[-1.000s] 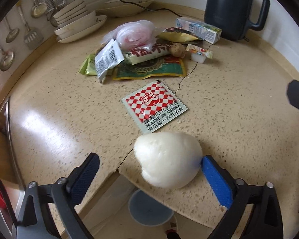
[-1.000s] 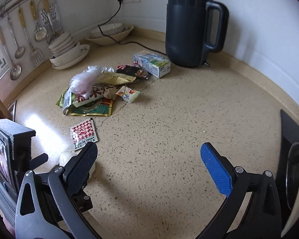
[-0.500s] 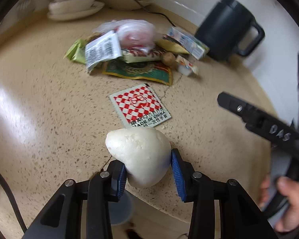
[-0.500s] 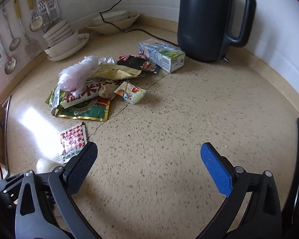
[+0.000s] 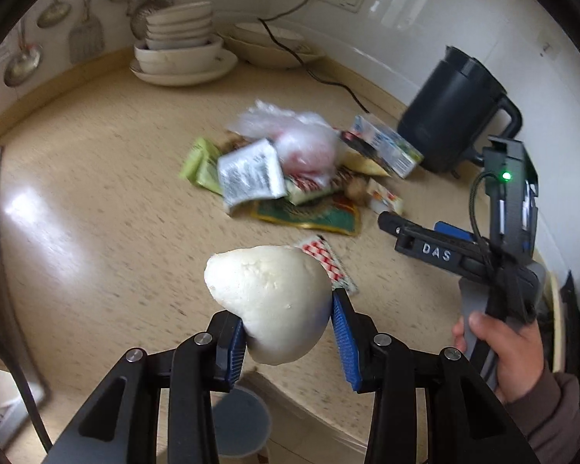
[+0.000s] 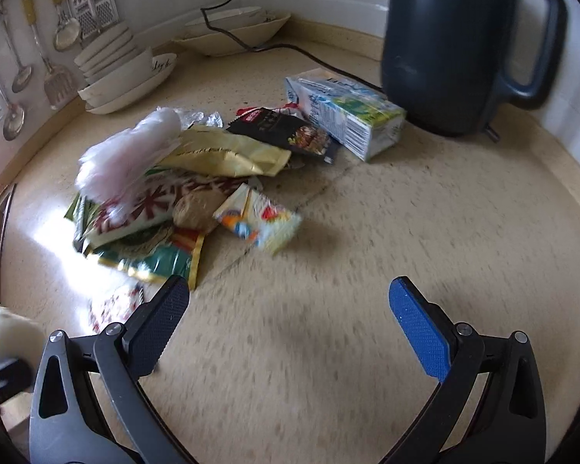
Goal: Collect trash
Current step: 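Lift the white ball with the left gripper while the right gripper grasps the small snack packet, then carry both items over the blue bin and open both grippers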
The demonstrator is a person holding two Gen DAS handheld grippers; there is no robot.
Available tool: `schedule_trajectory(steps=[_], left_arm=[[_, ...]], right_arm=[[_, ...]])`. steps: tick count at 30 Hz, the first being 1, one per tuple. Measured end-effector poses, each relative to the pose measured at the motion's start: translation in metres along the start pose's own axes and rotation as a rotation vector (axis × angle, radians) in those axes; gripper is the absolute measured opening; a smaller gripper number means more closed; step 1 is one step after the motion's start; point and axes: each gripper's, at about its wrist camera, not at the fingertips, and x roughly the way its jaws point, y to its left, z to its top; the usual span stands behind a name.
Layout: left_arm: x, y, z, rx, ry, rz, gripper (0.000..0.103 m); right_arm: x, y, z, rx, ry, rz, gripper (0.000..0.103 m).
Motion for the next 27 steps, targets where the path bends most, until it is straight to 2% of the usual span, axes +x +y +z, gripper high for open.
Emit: schedule_trajectory(steps=[3,6,7,8,10,13,15,17,18,20,24,25,26,27], left_arm=[[-0.007,0.005,0.003,-0.006,-0.028,0.040,0.037],[0.003,0.016,0.011,-0.020,-0.044,0.083,0.037],[0.007,0.019,0.012,-0.022,-0.049,0.099,0.037],[-0.013,0.024,0.004,-0.019,-0.052,0.113,0.037],[-0.017,0.027,0.001,-0.023,-0.059,0.132,0.037],[-0.017,0.027,-0.001,-0.034,-0.062,0.135,0.037],[-0.026,0.030,-0.006,-0.037,-0.055,0.129,0.037],[-0.019,0.033,-0.008,-0.039,-0.054,0.123,0.037],[-0.013,0.033,-0.008,-0.038,-0.055,0.119,0.037],[-0.026,0.027,-0.016,-0.034,-0.054,0.112,0.037],[-0.033,0.028,-0.024,-0.025,-0.050,0.086,0.037],[-0.023,0.030,-0.026,-0.019,-0.046,0.079,0.037],[-0.044,0.021,-0.031,-0.012,-0.042,0.071,0.037],[-0.045,0.019,-0.035,-0.006,-0.042,0.062,0.037]], right_arm=[[0.016,0.001,0.013,-0.027,0.000,-0.007,0.103],[0.026,0.004,0.022,-0.064,-0.004,0.016,0.102],[0.028,0.004,0.024,-0.078,-0.007,0.024,0.101],[0.030,0.005,0.027,-0.092,-0.011,0.031,0.097],[0.032,0.005,0.031,-0.114,-0.015,0.065,0.091],[0.034,0.006,0.034,-0.125,-0.005,0.114,0.074],[0.034,0.008,0.032,-0.134,0.010,0.130,0.054],[0.033,0.011,0.029,-0.153,0.020,0.092,0.039],[0.032,0.010,0.027,-0.159,0.022,0.089,0.035],[0.028,0.006,0.024,-0.142,0.023,0.106,0.030],[0.015,-0.001,0.016,-0.124,0.008,0.123,0.029],[0.009,-0.001,0.013,-0.121,0.000,0.120,0.028],[0.004,-0.003,0.009,-0.113,-0.005,0.115,0.028],[-0.004,-0.004,0.003,-0.105,-0.008,0.114,0.028]])
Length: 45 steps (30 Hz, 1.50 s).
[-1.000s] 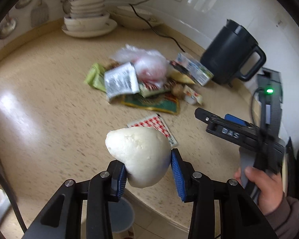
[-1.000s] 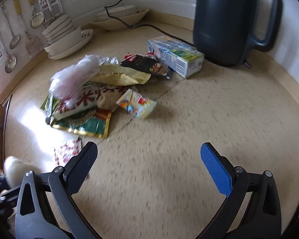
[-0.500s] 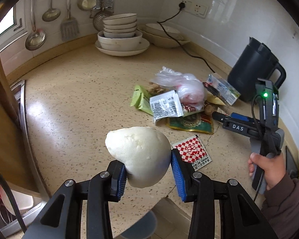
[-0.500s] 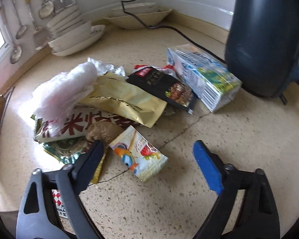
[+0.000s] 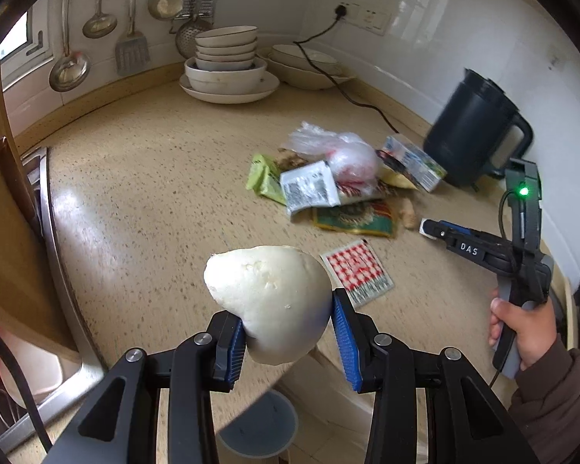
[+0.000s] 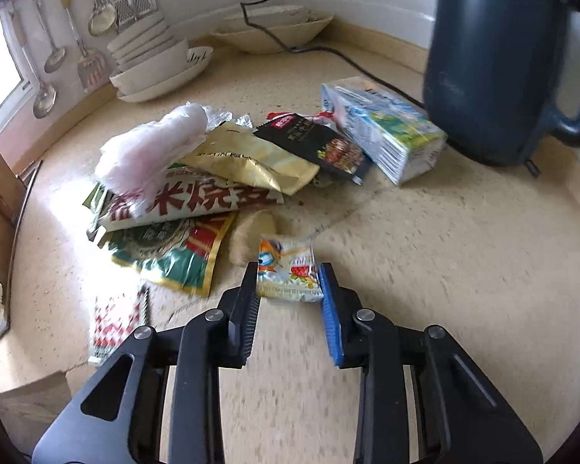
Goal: Collect trash
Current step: 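Carry both items over the blue bin and open both grippers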
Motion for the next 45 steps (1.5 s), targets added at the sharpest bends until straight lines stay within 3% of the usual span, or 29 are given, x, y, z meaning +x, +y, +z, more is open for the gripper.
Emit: schedule_trajectory(steps=[2,6,8,17,24,31,36,38,42,45], left_arm=[[-0.031,-0.006,-0.016,0.013,0.015,-0.031,0.037],[-0.021,-0.006,-0.041,0.067,0.028,-0.074,0.037],[-0.056,-0.008,-0.055,0.089,0.035,-0.098,0.037],[-0.055,0.024,-0.116,0.166,0.142,-0.138,0.037],[-0.025,0.025,-0.133,0.179,0.243,-0.142,0.037],[0.009,0.025,-0.152,0.172,0.327,-0.085,0.038],[0.041,0.030,-0.146,0.152,0.305,-0.076,0.041],[0.050,0.033,-0.143,0.150,0.269,-0.078,0.051],[0.065,0.037,-0.136,0.128,0.256,-0.094,0.060],[0.062,0.034,-0.134,0.143,0.235,-0.101,0.065]], right_arm=[[-0.018,0.003,-0.012,0.011,-0.009,-0.002,0.028],[-0.062,0.023,-0.048,0.043,-0.025,0.004,0.028],[-0.085,0.038,-0.070,0.065,-0.034,0.019,0.028],[-0.146,0.138,-0.169,0.073,-0.020,0.086,0.026],[-0.112,0.171,-0.215,0.094,0.086,0.102,0.026],[-0.049,0.162,-0.250,0.122,0.175,0.121,0.027],[-0.023,0.155,-0.253,0.146,0.211,0.163,0.031],[-0.021,0.154,-0.251,0.150,0.213,0.182,0.032],[-0.029,0.150,-0.247,0.168,0.203,0.178,0.049],[-0.046,0.149,-0.240,0.164,0.175,0.152,0.053]])
